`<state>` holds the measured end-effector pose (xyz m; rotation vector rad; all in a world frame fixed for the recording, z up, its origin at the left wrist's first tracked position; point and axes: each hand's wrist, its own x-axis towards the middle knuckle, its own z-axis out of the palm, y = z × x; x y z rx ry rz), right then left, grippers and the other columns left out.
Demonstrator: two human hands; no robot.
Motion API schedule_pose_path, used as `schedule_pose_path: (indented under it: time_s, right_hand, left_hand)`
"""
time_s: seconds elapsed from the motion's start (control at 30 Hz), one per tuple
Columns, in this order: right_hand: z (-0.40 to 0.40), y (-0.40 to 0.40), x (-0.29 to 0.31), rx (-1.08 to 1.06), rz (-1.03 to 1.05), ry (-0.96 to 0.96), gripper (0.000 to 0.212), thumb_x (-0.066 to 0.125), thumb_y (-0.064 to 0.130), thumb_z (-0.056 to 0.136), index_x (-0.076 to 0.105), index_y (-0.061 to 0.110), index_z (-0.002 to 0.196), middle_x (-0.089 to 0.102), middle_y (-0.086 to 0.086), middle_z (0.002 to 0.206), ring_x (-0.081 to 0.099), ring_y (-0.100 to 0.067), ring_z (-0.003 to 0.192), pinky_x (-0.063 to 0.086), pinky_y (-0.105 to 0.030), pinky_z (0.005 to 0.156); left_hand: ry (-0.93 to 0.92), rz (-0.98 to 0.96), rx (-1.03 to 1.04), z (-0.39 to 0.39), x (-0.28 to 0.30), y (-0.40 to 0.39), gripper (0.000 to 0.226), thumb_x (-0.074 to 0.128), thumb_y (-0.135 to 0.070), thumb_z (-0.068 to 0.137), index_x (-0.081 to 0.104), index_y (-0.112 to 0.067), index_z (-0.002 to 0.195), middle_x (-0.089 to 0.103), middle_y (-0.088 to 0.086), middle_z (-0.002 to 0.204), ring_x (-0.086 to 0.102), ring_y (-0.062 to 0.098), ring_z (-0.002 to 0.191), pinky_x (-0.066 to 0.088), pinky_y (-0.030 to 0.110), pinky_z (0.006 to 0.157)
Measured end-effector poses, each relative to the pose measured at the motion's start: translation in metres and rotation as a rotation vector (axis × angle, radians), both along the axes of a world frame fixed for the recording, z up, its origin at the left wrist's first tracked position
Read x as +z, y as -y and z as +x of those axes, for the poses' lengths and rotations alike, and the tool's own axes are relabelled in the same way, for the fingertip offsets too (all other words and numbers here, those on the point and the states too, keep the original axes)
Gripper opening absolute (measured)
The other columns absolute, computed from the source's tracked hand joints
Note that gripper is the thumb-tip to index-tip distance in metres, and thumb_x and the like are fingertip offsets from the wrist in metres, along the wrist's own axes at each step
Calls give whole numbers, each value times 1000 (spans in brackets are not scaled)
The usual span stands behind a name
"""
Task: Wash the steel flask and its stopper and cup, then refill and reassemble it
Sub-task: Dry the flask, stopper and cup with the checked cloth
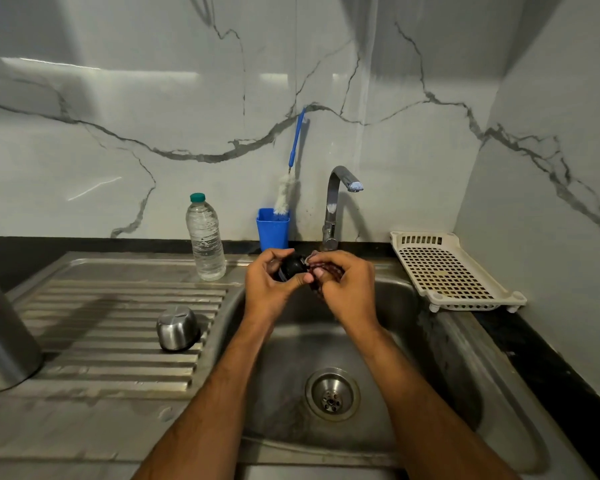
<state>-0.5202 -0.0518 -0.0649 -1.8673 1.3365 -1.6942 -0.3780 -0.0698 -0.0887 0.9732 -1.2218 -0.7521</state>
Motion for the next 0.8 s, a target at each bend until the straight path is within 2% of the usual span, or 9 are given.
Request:
schedule_pose_path:
  time_s: [0.1, 0.17, 0.2, 0.33, 0.43, 0.53, 0.63, 0.73, 0.8]
  right_hand:
    - [-7, 6, 3, 10, 294, 349, 25, 72, -1, 83, 79, 22, 86, 77, 7, 89, 70, -6, 93, 56, -25, 87]
    - [-11, 9, 6, 83, 463, 593, 23, 71, -5, 82, 77, 17, 88, 78, 0, 91, 72, -19, 97, 59, -36, 87]
    - [-12, 9, 6, 79, 449, 568, 23, 71, -5, 82, 76, 16, 89, 77, 0, 91, 73, -18, 97, 60, -35, 87]
    - [-6, -3, 5, 122, 61, 74, 33, 68, -15, 79, 69, 15, 92, 73, 8, 93, 70, -2, 93, 56, -17, 83]
    - [-3, 2, 3, 140, 10, 69, 35, 65, -18, 77, 69, 14, 90, 73, 8, 93, 70, -2, 94, 56, -18, 84]
    - [-6, 5, 5, 119, 199, 426, 28, 69, -11, 82, 70, 14, 95, 76, 3, 96, 71, -10, 98, 57, -26, 87]
    - [-14, 9, 2, 247, 415, 970, 25, 59, -9, 91, 67, 11, 106, 73, -8, 109, 68, -27, 108, 57, -36, 85]
    - [-14, 11, 0, 326, 475, 1166, 27, 55, -5, 95, 64, 13, 114, 70, -12, 121, 65, -28, 112, 55, -44, 94]
    - [-6, 8, -1, 371, 512, 1179, 25, 55, -3, 96, 63, 9, 117, 68, -17, 124, 65, -30, 110, 51, -52, 102]
  left_hand:
    - [134, -55, 15, -5, 1, -2, 64, 95, -9, 56, 64, -7, 111, 72, -2, 105, 69, 5, 102, 53, 14, 87]
    - [181, -85, 10, -9, 1, -4, 65, 97, -10, 54, 63, -6, 109, 71, -5, 104, 68, -3, 98, 51, 12, 84]
    - [184, -90, 17, -10, 2, -5, 65, 97, -9, 54, 63, -4, 109, 70, -5, 103, 68, -6, 96, 51, 11, 84]
    - [99, -56, 31, -1, 4, -2, 60, 93, 0, 57, 63, -5, 109, 72, -3, 99, 70, -6, 91, 53, 12, 82]
    - [-87, 34, -11, 2, 8, -7, 55, 90, 0, 60, 65, -6, 108, 75, 2, 98, 74, 6, 92, 57, 18, 79]
    - [-437, 177, -80, -3, 11, -11, 61, 90, -17, 58, 67, 2, 111, 78, 13, 97, 75, 28, 97, 60, 30, 77]
    - [-646, 278, -103, -1, 11, -12, 71, 90, -21, 61, 64, 9, 119, 77, 17, 99, 75, 29, 93, 60, 41, 88]
    - [-748, 298, -158, 1, 11, -10, 50, 80, -17, 80, 60, 2, 121, 76, 18, 107, 74, 29, 97, 59, 44, 93]
    - [-768, 273, -214, 1, 13, -9, 47, 73, -21, 86, 59, -1, 126, 74, 17, 112, 73, 25, 98, 61, 38, 86]
